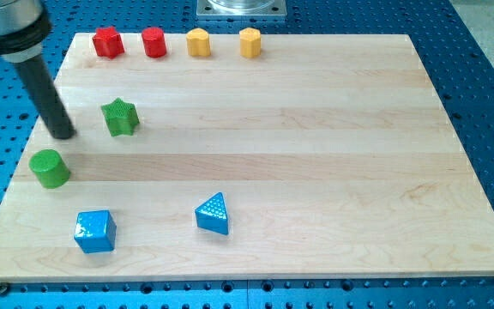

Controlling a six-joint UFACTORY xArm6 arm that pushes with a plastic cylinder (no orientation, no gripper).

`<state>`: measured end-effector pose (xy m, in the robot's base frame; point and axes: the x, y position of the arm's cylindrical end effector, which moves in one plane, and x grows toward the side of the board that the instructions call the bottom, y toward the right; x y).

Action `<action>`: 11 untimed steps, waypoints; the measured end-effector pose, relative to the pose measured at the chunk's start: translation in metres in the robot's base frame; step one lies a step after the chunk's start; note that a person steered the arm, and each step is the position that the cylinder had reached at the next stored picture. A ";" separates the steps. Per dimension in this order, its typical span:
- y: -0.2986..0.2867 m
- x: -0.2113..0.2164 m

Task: Move the green circle diagonal to the blue cube

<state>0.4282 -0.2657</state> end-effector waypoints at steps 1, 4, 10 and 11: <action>-0.004 0.044; 0.116 0.073; 0.004 0.052; -0.019 0.045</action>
